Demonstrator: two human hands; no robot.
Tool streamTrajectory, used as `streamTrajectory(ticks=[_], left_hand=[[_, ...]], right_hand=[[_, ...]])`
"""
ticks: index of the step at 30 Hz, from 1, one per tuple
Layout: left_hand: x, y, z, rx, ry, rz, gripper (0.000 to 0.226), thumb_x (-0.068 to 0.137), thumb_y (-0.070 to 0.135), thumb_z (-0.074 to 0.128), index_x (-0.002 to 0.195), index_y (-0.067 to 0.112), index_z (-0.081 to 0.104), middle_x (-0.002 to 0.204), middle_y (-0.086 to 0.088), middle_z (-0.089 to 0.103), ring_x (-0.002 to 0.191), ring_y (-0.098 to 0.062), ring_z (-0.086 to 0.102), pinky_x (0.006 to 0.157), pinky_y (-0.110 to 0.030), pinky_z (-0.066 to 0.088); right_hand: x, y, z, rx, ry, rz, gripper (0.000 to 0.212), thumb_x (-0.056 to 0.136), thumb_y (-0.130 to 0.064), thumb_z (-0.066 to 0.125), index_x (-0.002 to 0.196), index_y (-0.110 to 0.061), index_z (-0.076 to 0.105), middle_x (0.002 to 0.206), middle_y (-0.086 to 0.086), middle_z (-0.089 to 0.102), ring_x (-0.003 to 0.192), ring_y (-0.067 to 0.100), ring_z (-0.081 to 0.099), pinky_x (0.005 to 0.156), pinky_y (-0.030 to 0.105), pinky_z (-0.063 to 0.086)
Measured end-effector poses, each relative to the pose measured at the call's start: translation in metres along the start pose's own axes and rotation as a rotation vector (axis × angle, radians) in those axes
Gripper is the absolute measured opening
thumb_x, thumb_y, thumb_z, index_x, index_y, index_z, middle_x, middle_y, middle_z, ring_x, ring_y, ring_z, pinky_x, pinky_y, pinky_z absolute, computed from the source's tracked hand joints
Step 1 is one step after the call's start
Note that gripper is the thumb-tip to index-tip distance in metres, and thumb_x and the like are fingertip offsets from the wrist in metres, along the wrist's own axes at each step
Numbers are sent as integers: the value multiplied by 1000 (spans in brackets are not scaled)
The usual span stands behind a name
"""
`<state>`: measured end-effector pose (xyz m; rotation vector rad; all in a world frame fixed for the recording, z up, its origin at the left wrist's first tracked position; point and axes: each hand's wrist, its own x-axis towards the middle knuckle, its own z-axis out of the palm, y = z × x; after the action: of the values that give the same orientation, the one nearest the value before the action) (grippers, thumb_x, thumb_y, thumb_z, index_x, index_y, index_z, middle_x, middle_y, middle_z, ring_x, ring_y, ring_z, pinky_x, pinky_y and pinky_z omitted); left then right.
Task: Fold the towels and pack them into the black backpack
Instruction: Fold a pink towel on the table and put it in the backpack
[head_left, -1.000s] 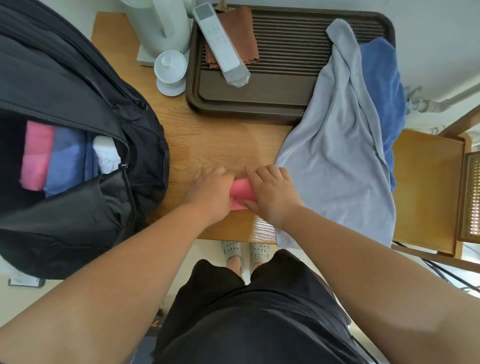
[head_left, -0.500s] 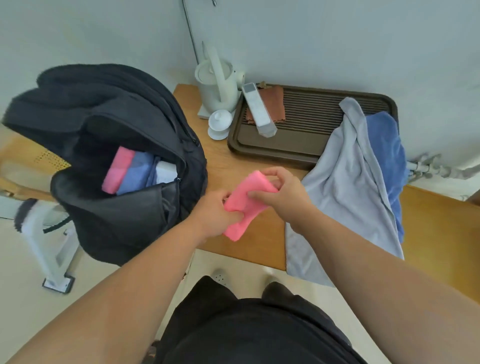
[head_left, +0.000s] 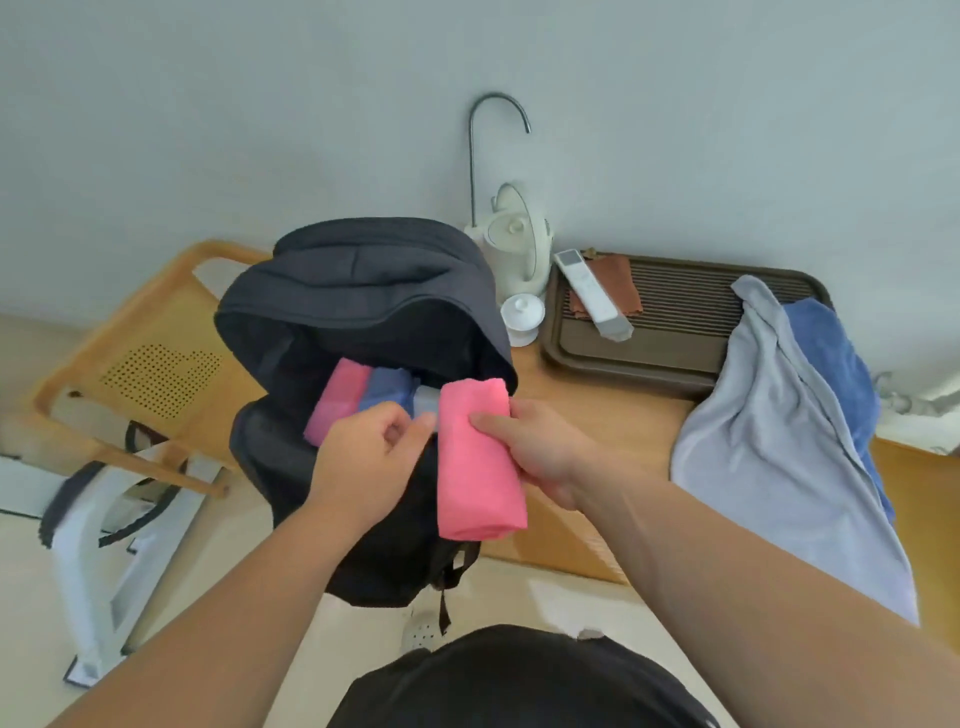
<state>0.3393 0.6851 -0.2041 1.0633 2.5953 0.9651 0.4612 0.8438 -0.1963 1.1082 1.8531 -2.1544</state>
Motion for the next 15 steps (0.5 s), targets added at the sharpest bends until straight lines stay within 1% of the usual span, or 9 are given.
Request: streamTrajectory(ticks=[1, 2, 4, 6, 8, 10, 11, 13, 15], left_hand=[[3, -18, -6, 64, 10, 89, 41, 95, 33, 63, 60, 25, 44, 55, 8, 47, 54, -9, 46, 53, -22, 30], [6, -35, -11, 129, 8, 181, 38, 95, 27, 63, 61, 24, 46, 56, 9, 47, 55, -10, 45, 52, -25, 31], [14, -64, -17, 212, -33, 313, 23, 92, 22, 63, 70, 18, 61, 64, 4, 57, 61, -16, 52, 55, -33, 42], [16, -79, -22, 212, -153, 335, 21, 92, 31, 61, 75, 19, 63, 68, 3, 60, 63, -20, 56, 57, -35, 44], [11, -88, -24, 247, -243, 391, 26, 91, 42, 60, 74, 22, 56, 65, 6, 55, 60, -18, 53, 58, -34, 43], [3, -95, -24, 326, -244, 483, 28, 89, 42, 64, 75, 24, 47, 65, 9, 48, 60, -15, 50, 60, -32, 43], [0, -97, -24, 357, -242, 516, 31, 88, 40, 67, 75, 25, 43, 64, 9, 46, 59, -15, 49, 60, -32, 44], [-6, -102, -26, 404, -243, 575, 39, 82, 36, 75, 72, 25, 39, 61, 7, 49, 55, -17, 51, 55, -33, 43], [-11, -108, -30, 426, -221, 636, 40, 74, 33, 82, 66, 24, 44, 55, 5, 49, 49, -18, 49, 49, -32, 38]], right_hand=[[5, -5, 13, -19, 50, 7, 40, 97, -30, 60, 132, -15, 52, 116, 6, 68, 104, 24, 67, 93, 51, 56], [10, -11, 25, -37, 113, 2, 50, 94, -30, 61, 139, -14, 45, 121, 6, 64, 105, 25, 66, 92, 50, 57], [21, -25, 46, -87, 230, -21, 63, 91, -26, 62, 146, -24, 34, 126, 7, 57, 103, 26, 64, 86, 44, 58], [36, -34, 61, -166, 292, -54, 53, 91, -17, 59, 139, -33, 40, 117, 7, 58, 98, 27, 64, 77, 40, 58], [54, -38, 72, -282, 322, -71, 40, 92, -9, 55, 126, -30, 53, 103, 2, 60, 95, 25, 63, 68, 34, 53], [73, -39, 81, -403, 359, -48, 35, 93, -3, 50, 118, -24, 59, 95, 0, 60, 89, 23, 60, 65, 29, 48], [82, -41, 85, -460, 357, -20, 36, 93, 0, 48, 119, -22, 60, 98, 1, 62, 93, 24, 61, 71, 30, 50], [98, -45, 96, -576, 300, 69, 47, 96, 3, 45, 138, -16, 54, 121, 6, 61, 114, 27, 58, 94, 30, 48], [111, -47, 107, -649, 276, 154, 60, 99, 3, 44, 156, -13, 31, 151, 9, 44, 136, 25, 46, 108, 25, 34]])
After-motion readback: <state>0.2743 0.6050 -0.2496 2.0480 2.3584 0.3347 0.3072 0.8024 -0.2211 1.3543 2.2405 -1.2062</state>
